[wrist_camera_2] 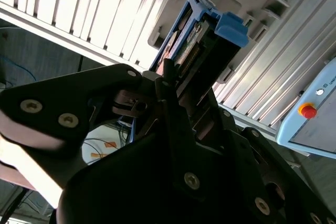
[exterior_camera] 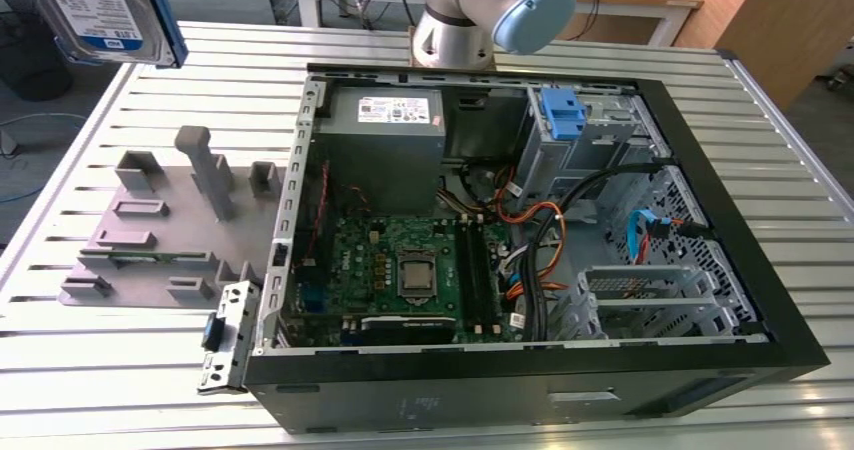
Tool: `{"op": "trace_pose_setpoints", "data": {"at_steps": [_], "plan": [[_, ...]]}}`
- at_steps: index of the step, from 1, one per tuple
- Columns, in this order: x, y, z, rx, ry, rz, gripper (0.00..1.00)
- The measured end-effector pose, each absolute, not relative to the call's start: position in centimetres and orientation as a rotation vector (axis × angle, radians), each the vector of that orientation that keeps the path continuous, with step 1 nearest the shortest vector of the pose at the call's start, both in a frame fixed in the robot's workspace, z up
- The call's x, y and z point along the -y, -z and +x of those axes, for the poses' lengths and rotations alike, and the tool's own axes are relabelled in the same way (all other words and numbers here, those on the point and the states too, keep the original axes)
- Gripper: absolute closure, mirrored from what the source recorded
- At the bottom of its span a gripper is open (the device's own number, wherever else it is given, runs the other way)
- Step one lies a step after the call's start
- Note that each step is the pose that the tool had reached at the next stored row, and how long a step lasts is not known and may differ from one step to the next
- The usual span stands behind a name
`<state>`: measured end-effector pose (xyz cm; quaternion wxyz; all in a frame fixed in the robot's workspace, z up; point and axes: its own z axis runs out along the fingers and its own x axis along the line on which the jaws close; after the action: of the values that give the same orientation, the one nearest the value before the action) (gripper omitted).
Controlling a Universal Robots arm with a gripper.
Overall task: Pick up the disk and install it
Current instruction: 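Pick up the disk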
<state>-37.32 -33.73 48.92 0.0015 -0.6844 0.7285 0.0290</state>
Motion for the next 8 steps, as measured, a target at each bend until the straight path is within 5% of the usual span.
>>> {"op": "trace_pose_setpoints", "data": {"at_steps": [8], "plan": [[33.73, -48.92, -36.73, -2.286, -0.091, -2.148, 0.65]]}}
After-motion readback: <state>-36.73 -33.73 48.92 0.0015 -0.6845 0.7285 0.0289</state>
